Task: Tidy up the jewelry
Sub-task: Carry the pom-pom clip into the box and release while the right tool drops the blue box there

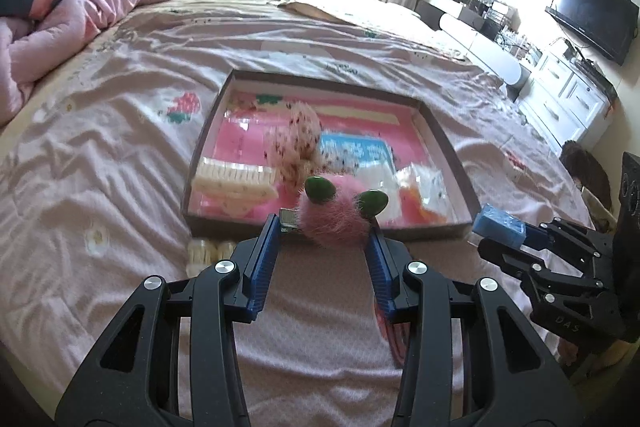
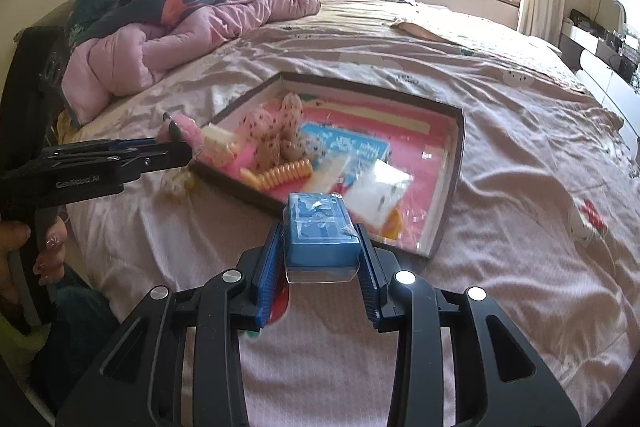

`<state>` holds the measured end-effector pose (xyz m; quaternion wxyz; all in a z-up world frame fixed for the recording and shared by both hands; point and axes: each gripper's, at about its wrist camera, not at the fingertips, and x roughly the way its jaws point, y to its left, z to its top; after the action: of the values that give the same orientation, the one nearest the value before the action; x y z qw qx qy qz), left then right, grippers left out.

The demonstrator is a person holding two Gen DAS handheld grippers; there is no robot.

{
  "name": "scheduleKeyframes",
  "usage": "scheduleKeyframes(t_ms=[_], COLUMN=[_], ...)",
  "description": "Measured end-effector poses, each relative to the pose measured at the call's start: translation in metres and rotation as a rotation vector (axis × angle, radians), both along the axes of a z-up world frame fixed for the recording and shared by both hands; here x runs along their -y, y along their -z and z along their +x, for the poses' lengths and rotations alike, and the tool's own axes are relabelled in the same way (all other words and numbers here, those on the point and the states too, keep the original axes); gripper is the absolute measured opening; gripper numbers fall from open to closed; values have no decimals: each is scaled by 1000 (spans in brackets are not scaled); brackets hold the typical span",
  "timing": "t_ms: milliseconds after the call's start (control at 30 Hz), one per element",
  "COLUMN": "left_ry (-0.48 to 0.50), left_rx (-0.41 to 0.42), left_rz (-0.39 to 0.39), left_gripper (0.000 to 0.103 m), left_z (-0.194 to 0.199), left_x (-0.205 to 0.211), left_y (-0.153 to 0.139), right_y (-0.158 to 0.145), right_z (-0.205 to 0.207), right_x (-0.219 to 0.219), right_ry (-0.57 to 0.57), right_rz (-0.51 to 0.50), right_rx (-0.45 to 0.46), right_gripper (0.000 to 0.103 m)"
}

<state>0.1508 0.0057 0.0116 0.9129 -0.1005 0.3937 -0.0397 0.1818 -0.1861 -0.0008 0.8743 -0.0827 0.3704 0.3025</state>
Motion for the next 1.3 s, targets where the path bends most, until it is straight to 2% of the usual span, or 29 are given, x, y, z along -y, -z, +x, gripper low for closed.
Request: scheduleKeyframes(t_ms=[200,500,967,1300], left_ry=[11,37,79,95], left_rx=[6,-4,-64,-104], left_rz=[6,0,1,3], left_gripper=[34,34,34,34], left_z=[21,49,76,84], left_x=[2,13,31,32], left_y=[-6,0,29,44], right_y=[-12,-17,14,39], right_z=[21,62,116,132], right_x=[-2,10,9,-1], right_ry=[36,128,195,196], right_rz=[25,35,-8,-28], right_rx=[25,40,-4,-60], right_gripper=[34,34,34,34])
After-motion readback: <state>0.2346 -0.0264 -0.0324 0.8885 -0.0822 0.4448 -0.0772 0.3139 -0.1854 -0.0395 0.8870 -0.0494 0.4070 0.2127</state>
